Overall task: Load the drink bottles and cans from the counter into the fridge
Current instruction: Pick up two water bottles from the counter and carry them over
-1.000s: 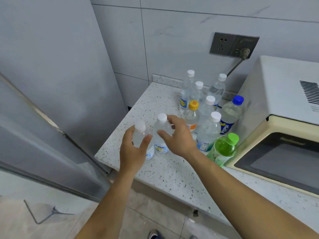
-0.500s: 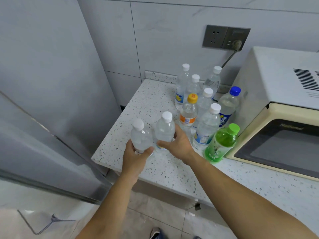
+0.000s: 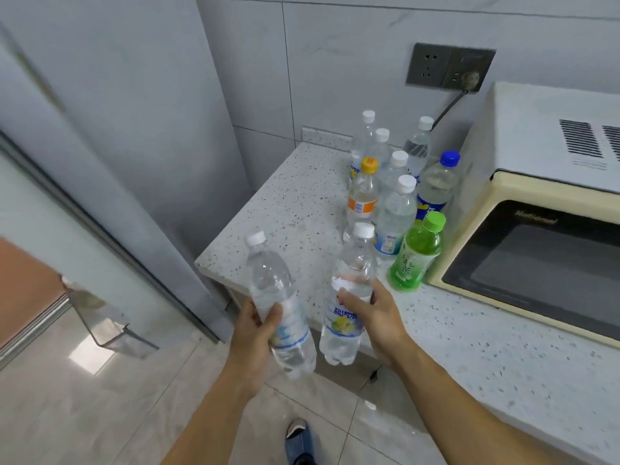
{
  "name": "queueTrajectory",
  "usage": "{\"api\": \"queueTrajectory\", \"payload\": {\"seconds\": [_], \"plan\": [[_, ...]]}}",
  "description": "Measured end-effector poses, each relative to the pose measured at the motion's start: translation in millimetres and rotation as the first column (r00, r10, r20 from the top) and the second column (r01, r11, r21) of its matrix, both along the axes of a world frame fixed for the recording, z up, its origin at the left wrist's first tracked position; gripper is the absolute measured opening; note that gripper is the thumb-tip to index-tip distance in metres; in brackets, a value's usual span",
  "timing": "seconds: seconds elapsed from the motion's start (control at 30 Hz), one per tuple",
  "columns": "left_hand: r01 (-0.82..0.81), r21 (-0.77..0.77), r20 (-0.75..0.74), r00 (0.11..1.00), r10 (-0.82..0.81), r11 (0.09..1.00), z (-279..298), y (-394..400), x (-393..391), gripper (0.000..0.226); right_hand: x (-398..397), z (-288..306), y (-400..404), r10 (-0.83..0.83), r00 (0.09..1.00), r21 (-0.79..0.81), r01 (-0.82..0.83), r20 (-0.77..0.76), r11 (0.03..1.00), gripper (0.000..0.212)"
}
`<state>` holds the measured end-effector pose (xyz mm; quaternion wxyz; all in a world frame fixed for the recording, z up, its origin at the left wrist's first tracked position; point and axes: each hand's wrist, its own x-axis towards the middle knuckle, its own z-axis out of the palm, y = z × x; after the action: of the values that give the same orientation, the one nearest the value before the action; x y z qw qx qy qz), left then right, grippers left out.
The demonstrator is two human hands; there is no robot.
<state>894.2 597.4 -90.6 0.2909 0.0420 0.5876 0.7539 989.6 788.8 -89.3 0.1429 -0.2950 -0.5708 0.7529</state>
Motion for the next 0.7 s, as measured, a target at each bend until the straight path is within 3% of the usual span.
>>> {"api": "queueTrajectory", "payload": {"seconds": [0.13, 0.23, 0.47, 0.7], "plan": [[-0.076, 0.055, 0.208, 0.976, 0.063, 0.996, 3, -27, 55, 0.046, 29, -8, -24, 0.064, 0.998, -0.305, -0.06, 0.003, 0.951, 0.059], [-0.086, 0.046, 0.352, 0.934, 0.064, 0.995, 1, -56, 90, 0.055, 44, -20, -49, 0.176, 0.984, -0.475, -0.135, 0.042, 0.87, 0.059], [-0.278, -0.017, 0.466, 0.847, 0.254, 0.96, -5, -146, 136, 0.063, 49, -38, -134, 0.475, 0.879, -0.504, -0.391, 0.045, 0.77, 0.058], [-0.541, -0.044, 0.489, 0.721, 0.491, 0.84, -4, -255, 146, 0.059, 26, -33, -250, 0.646, 0.759, -0.472, -0.541, 0.084, 0.696, 0.046]]}}
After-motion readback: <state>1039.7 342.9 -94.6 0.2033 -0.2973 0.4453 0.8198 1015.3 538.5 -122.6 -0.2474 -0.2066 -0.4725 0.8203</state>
